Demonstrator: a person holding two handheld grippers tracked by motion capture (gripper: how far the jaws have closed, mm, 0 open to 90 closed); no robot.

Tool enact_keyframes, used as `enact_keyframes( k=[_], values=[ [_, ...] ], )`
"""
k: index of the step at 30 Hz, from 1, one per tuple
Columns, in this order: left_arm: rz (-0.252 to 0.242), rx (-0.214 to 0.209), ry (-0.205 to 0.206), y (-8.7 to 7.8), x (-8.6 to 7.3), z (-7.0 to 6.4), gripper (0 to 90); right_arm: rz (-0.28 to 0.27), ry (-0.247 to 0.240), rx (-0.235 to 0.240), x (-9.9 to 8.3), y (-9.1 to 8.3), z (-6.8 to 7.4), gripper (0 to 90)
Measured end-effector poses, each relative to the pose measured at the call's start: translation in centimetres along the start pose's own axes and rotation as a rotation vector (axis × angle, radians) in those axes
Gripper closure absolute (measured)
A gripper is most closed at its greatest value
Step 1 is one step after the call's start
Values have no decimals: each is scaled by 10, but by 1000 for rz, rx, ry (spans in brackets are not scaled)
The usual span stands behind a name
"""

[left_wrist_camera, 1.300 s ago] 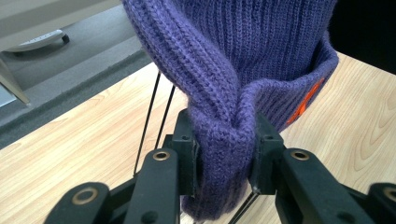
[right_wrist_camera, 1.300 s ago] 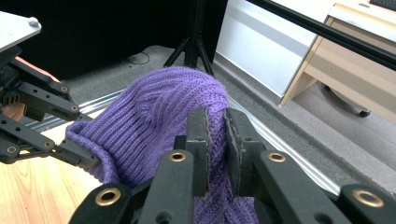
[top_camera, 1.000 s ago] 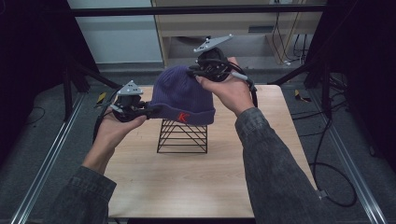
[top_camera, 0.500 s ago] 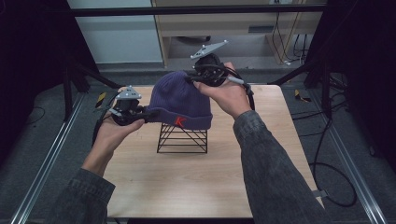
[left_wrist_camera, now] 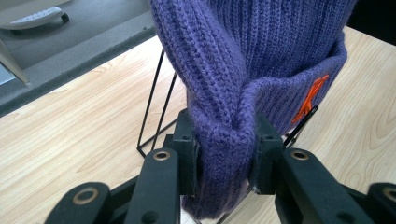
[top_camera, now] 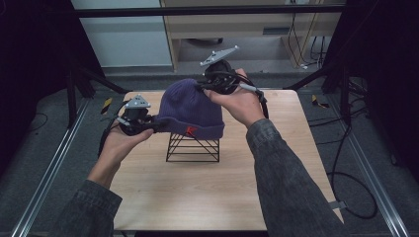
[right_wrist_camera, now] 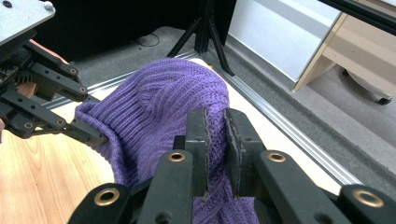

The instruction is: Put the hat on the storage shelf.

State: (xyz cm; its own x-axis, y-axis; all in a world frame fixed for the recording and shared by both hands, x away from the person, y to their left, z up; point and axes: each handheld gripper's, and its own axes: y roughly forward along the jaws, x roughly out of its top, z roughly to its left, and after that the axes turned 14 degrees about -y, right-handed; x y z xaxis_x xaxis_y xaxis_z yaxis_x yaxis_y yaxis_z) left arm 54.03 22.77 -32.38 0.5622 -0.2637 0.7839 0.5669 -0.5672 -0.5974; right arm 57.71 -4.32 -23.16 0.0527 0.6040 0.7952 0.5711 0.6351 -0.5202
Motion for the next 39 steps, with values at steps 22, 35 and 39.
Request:
enact_keyframes(
  k=[22,35,39],
  values=[
    [35,-4,1,12,-13,1,683,25,7,26,-14,9,5,804],
    [42,-8,-16,17,-22,4,683,36,7,42,-19,11,10,804],
    [46,-6,-20,18,-25,5,682,45,3,49,-21,13,11,803]
  ],
)
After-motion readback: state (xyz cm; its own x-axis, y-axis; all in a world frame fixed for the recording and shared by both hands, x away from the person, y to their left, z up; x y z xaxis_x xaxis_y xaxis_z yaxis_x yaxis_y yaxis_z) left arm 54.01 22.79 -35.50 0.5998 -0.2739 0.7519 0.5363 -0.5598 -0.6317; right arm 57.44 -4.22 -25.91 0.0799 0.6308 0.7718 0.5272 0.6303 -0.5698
